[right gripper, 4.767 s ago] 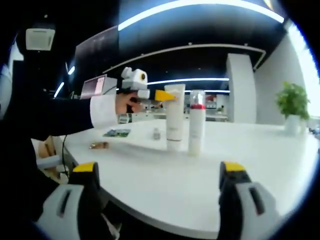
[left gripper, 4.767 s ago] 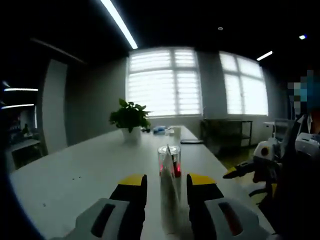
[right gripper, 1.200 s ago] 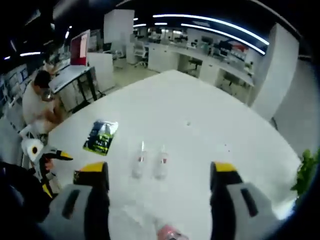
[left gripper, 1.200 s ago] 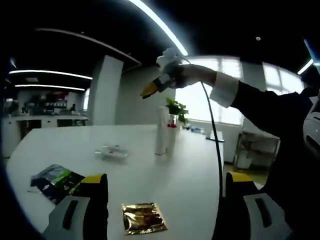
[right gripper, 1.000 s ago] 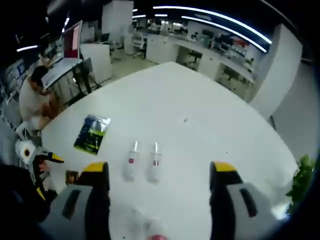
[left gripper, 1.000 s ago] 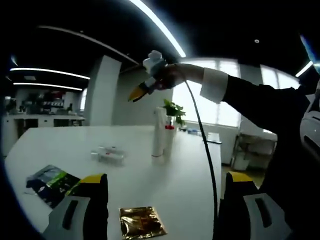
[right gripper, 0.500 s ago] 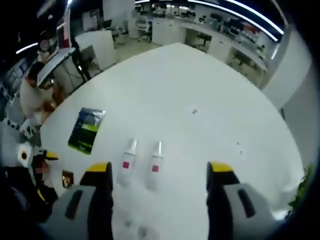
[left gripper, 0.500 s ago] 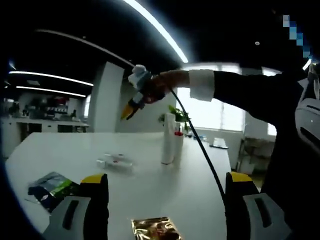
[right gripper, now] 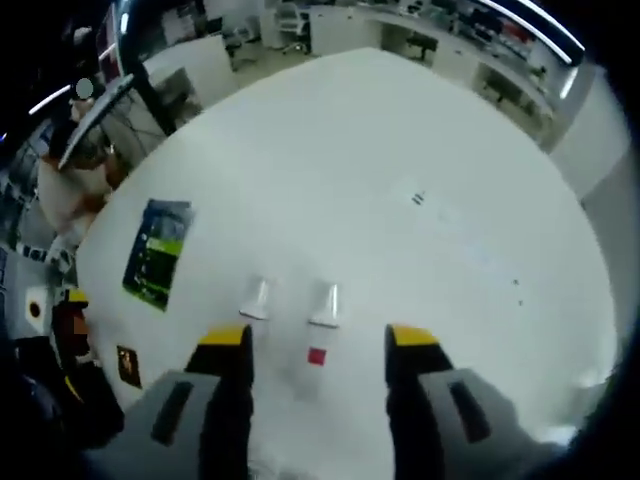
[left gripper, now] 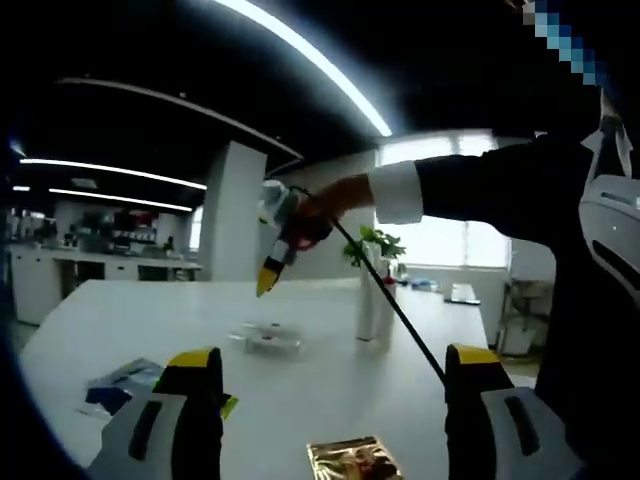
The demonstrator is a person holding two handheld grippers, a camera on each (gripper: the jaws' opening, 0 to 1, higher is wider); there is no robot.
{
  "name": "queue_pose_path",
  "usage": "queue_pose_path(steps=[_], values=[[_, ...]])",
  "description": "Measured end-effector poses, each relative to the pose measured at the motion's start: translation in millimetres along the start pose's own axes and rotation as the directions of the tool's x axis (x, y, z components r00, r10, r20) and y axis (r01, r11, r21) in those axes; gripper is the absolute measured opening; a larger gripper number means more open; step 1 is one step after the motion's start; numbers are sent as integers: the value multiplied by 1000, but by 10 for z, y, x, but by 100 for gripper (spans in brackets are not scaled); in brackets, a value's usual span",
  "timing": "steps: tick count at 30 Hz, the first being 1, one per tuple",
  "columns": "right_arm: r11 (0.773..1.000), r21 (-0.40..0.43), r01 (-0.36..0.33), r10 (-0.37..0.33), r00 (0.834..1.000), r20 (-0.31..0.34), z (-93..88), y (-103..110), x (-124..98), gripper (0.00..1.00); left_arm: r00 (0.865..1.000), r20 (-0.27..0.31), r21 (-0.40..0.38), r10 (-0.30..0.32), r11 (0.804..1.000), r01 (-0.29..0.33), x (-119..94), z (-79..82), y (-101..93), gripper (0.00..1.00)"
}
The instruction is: Arrange the skincare products in the storage area until every visible bottle or jar stands upright without overlapping.
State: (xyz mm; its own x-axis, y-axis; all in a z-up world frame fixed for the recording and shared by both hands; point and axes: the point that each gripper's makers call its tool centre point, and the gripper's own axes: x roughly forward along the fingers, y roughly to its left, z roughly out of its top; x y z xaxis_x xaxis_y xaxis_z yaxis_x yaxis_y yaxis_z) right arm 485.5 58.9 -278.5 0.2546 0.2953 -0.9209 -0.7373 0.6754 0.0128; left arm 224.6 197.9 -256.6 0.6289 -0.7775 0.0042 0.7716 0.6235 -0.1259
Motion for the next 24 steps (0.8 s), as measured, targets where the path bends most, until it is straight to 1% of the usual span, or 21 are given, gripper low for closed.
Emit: queue_pose_path(steps=[4,6,9,12,13,14,17,21,24], values=[[1000,-1,-21,21,999,-44,-17,-61,80,52,1000,17,-32,17,999,-16,-32,50,113,93],[1000,3,-17,17,998,-52,-31,-89,123,51,1000,3,-31,16,999,-16,-41,39,137,93],[1000,-14,-10,9,998,-66,-21,-155,176,45,999,-23,-26,26,999,-27,-49,-6,175,93],[999,11,-44,44,996,-78,-17,-138,223,46,1000,-22,-47,22,999,-23,-51,-12,195,93],[998,22,-56,57,996,-76,29,-159,243,46,999,-23,-50,23,998,-24,-48,-20,198,93],[997,29,-65,67,995,-80,122,-242,281,45,999,-33,-49,28,998,-29,-43,-45,213,93],[997,31,-73,75,992,-101,156,-265,329,45,998,-54,-56,43,997,-46,-42,-102,269,93],[996,44,-77,81,989,-120,179,-281,363,42,996,-62,-79,56,995,-61,-53,-121,302,92],[995,51,-81,87,988,-128,179,-274,383,42,995,-76,-87,63,994,-69,-49,-146,333,91]])
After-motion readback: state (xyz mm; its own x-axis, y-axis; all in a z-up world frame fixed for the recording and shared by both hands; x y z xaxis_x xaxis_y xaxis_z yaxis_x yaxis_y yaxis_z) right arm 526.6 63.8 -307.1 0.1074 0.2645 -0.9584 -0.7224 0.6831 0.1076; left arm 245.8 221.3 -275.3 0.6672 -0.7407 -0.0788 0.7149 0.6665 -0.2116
